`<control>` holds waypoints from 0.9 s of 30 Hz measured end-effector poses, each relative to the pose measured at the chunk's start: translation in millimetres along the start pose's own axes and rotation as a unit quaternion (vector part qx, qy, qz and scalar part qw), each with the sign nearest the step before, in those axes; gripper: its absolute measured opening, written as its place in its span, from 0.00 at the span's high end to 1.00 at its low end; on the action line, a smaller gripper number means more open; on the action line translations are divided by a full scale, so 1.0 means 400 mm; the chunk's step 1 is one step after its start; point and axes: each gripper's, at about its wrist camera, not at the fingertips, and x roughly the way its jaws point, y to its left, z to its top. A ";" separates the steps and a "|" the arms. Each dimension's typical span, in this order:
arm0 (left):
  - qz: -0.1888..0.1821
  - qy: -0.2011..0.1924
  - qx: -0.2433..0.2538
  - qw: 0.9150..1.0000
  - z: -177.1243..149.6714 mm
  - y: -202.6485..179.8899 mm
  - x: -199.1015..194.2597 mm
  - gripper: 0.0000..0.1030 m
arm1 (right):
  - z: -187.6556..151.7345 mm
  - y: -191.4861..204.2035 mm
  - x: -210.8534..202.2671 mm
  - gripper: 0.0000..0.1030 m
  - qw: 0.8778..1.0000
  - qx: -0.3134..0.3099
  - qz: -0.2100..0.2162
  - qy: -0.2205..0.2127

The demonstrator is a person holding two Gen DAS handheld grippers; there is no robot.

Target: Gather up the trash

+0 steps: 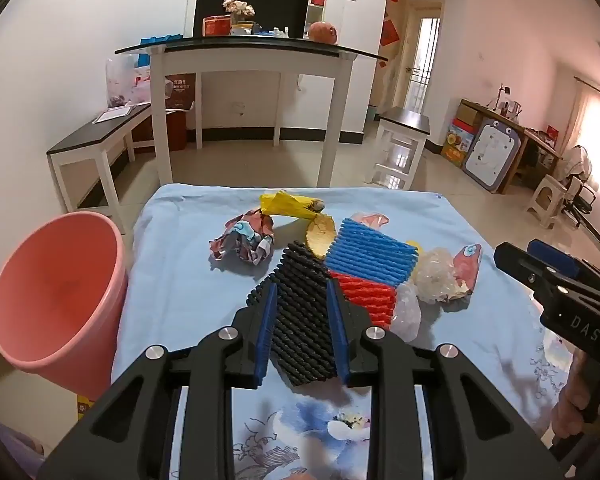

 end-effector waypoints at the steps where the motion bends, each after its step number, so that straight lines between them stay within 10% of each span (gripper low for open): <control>1: 0.000 0.001 0.000 1.000 0.000 0.000 0.000 0.74 | 0.000 0.001 0.000 0.32 1.000 -0.001 -0.001 0.000; 27: 0.007 0.006 -0.028 1.000 -0.005 0.057 -0.007 0.74 | 0.008 -0.011 -0.018 0.34 1.000 0.004 -0.009 -0.014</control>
